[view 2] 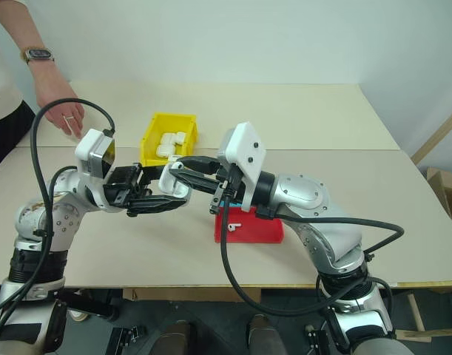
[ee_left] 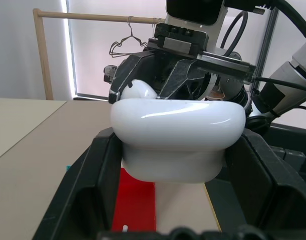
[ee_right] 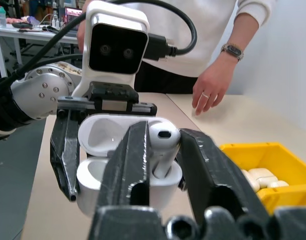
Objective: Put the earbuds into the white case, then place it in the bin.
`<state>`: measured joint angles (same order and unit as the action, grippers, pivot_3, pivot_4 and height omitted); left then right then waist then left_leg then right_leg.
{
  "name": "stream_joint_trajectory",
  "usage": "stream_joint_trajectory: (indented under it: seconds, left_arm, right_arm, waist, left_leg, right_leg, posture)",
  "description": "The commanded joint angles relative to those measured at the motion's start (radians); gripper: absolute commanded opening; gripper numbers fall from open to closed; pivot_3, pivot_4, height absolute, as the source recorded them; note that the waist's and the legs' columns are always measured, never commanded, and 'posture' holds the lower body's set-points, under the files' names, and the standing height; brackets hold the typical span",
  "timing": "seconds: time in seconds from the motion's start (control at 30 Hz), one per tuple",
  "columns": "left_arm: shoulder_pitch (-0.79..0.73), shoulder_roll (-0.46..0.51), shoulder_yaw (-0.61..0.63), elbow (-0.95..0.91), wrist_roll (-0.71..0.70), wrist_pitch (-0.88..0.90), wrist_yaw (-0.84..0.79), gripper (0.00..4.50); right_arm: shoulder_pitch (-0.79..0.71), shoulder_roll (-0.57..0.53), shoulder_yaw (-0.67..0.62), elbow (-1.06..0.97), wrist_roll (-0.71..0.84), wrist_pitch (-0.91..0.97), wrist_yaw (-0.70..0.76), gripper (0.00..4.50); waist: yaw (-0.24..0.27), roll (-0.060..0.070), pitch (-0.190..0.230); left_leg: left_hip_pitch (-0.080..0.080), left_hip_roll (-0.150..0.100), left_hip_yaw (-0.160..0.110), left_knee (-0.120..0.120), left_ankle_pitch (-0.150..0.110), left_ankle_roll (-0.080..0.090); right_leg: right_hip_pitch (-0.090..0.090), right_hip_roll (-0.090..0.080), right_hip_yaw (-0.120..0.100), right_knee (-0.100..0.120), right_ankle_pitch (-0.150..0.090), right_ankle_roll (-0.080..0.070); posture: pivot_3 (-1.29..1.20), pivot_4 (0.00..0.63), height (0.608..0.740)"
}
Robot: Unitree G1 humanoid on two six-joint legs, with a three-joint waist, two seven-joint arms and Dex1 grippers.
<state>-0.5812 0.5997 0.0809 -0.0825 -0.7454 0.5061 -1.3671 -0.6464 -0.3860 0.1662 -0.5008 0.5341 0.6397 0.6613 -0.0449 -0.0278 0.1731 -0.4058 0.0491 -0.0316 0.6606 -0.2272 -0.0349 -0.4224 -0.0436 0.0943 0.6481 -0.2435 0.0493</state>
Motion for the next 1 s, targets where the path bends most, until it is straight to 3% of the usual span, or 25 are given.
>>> stream_joint_trajectory:
  seconds: [0.03,0.23,0.6,0.77,0.9,1.0]
  left_arm:
    - [-0.033,-0.008,0.028,-0.052,-0.039,-0.024,0.001,2.79]
    - [-0.039,-0.011,0.031,-0.043,-0.035,-0.030,0.003,2.79]
    - [-0.044,-0.022,0.024,-0.031,-0.021,-0.045,0.008,2.79]
    - [-0.041,-0.014,0.029,-0.024,-0.017,-0.054,0.005,2.79]
    - [-0.037,0.017,0.051,-0.007,-0.023,-0.064,-0.025,2.79]
    - [-0.014,0.034,0.058,-0.014,-0.025,-0.073,-0.050,2.79]
  right_arm:
    - [0.011,-0.010,0.017,-0.007,0.003,0.027,0.004,2.57]
    - [0.007,-0.013,0.004,-0.009,0.013,0.028,0.010,4.48]
    - [-0.024,0.003,-0.097,-0.014,0.153,0.091,-0.010,4.48]
    - [-0.073,-0.042,-0.211,0.041,0.255,0.153,-0.011,4.48]
    - [-0.175,-0.241,-0.218,0.179,0.229,0.221,0.109,4.48]
    - [-0.286,-0.401,-0.010,0.337,0.026,0.127,0.312,4.11]
  waist:
    - [0.000,0.000,0.000]
    - [0.000,0.000,0.000]
    - [0.000,0.000,0.000]
    - [0.000,0.000,0.000]
    - [0.002,0.001,0.001]
    - [-0.001,0.001,0.001]
  left_leg:
    - [0.000,0.000,0.000,0.000,0.000,0.000]
    - [0.000,0.000,0.000,0.000,0.000,0.000]
    - [0.000,0.000,0.000,0.000,0.000,0.000]
    - [0.000,0.000,0.000,0.000,0.000,0.000]
    - [0.000,0.000,0.000,0.000,0.000,0.000]
    - [0.000,0.000,0.001,-0.001,0.000,0.000]
  right_leg:
    - [0.000,0.000,0.000,0.000,0.000,0.000]
    - [0.000,0.000,0.000,0.000,0.000,0.000]
    - [0.000,0.000,0.000,0.000,0.000,0.000]
    - [0.000,0.000,0.000,0.000,0.000,0.000]
    - [0.000,0.000,0.000,-0.001,0.000,0.000]
    - [0.000,0.000,0.000,-0.001,0.000,-0.001]
  posture:
    - [0.00,0.150,0.740]
    - [0.00,0.150,0.740]
    - [0.00,0.150,0.740]
    - [0.00,0.150,0.740]
    - [0.00,0.150,0.740]
    - [0.00,0.150,0.740]
